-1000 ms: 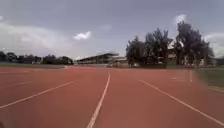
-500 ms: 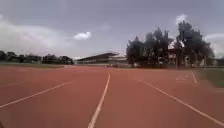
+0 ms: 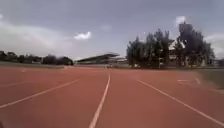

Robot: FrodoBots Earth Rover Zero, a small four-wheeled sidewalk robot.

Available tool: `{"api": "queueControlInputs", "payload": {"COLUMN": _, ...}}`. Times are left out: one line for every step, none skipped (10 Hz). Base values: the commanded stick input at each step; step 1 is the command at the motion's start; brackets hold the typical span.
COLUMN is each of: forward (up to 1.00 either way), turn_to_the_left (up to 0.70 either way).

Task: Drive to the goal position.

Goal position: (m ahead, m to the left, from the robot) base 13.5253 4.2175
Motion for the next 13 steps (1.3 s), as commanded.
{"api": "queueControlInputs", "payload": {"forward": 0.45, "turn_to_the_left": 0.0}}
{"api": "queueControlInputs", "payload": {"forward": 0.45, "turn_to_the_left": 0.0}}
{"api": "queueControlInputs", "payload": {"forward": 0.45, "turn_to_the_left": 0.0}}
{"api": "queueControlInputs", "payload": {"forward": 0.45, "turn_to_the_left": 0.0}}
{"api": "queueControlInputs", "payload": {"forward": 0.45, "turn_to_the_left": 0.0}}
{"api": "queueControlInputs", "payload": {"forward": 0.45, "turn_to_the_left": 0.0}}
{"api": "queueControlInputs", "payload": {"forward": 0.45, "turn_to_the_left": 0.0}}
{"api": "queueControlInputs", "payload": {"forward": 0.45, "turn_to_the_left": 0.0}}
{"api": "queueControlInputs", "payload": {"forward": 0.45, "turn_to_the_left": 0.0}}
{"api": "queueControlInputs", "payload": {"forward": 0.45, "turn_to_the_left": 0.0}}
{"api": "queueControlInputs", "payload": {"forward": 0.45, "turn_to_the_left": 0.0}}
{"api": "queueControlInputs", "payload": {"forward": 0.45, "turn_to_the_left": 0.0}}
{"api": "queueControlInputs", "payload": {"forward": 0.45, "turn_to_the_left": 0.0}}
